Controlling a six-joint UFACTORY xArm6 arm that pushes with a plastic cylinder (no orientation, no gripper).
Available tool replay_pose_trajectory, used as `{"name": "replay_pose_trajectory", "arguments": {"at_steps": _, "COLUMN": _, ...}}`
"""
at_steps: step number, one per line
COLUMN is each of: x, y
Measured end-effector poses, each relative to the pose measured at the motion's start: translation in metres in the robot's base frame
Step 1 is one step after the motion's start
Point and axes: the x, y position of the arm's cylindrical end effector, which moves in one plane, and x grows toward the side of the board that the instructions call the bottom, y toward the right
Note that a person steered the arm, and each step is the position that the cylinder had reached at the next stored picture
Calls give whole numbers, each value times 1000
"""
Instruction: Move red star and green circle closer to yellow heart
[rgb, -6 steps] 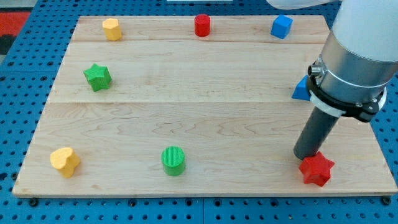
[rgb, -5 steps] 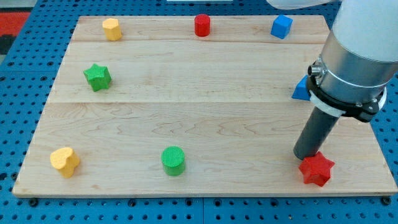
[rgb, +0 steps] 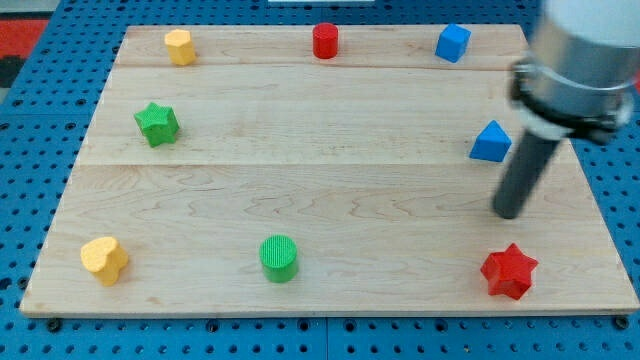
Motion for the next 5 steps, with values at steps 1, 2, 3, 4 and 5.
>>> {"name": "replay_pose_trajectory", "arguments": {"at_steps": 1, "x": 40, "y": 53}}
{"name": "replay_pose_trajectory", "arguments": {"at_steps": 2, "x": 82, "y": 30}}
{"name": "replay_pose_trajectory", "arguments": {"at_steps": 3, "x": 82, "y": -65}}
{"name": "replay_pose_trajectory", "arguments": {"at_steps": 4, "x": 76, "y": -133}}
{"name": "replay_pose_trajectory", "arguments": {"at_steps": 5, "x": 75, "y": -141}}
